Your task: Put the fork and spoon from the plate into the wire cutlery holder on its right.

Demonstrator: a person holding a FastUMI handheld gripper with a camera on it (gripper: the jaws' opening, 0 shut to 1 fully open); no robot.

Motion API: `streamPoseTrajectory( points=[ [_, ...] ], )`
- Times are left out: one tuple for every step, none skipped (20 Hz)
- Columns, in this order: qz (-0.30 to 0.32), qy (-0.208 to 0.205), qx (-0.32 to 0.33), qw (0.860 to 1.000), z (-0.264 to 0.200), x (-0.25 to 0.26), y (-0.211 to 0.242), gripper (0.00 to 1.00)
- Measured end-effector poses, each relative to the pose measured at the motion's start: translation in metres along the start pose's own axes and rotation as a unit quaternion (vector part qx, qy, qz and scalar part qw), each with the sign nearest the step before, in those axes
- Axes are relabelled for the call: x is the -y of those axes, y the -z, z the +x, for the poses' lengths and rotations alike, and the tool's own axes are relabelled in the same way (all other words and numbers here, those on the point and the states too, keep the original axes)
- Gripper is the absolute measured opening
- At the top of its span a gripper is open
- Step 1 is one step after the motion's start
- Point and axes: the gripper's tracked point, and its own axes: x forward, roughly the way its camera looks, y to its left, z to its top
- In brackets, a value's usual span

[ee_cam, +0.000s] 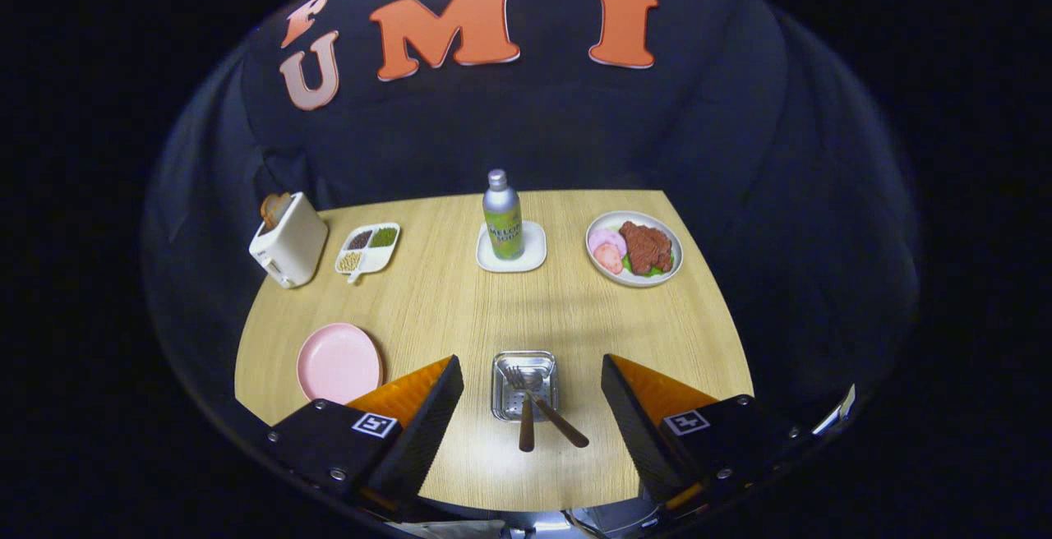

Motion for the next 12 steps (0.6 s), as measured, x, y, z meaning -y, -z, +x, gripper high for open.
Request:
streamPoseTrajectory(
  points=[
    [0.008,0.0,0.034,0.999,-0.008,0.002,-0.008,1.0],
    [0.02,-0.001,0.064,0.998,-0.018,0.003,-0.013,1.0],
    [0.03,-0.007,0.093,0.995,-0.025,-0.001,-0.017,1.0],
    [0.039,-0.011,0.118,0.992,-0.032,-0.004,-0.017,1.0],
    [0.047,-0.016,0.145,0.988,-0.038,-0.005,-0.019,1.0],
    [0.054,-0.021,0.169,0.984,-0.046,-0.004,-0.02,1.0],
    [0.056,-0.026,0.185,0.981,-0.051,-0.005,-0.02,1.0],
    [0.065,-0.025,0.208,0.976,-0.059,-0.005,-0.02,1.0],
    [0.078,-0.019,0.231,0.97,-0.062,-0.003,-0.023,1.0],
    [0.088,-0.016,0.246,0.965,-0.062,-0.003,-0.024,1.0],
    [0.098,-0.016,0.262,0.96,-0.066,-0.002,-0.023,1.0],
    [0.105,-0.016,0.272,0.956,-0.071,-0.001,-0.02,1.0]
  ],
)
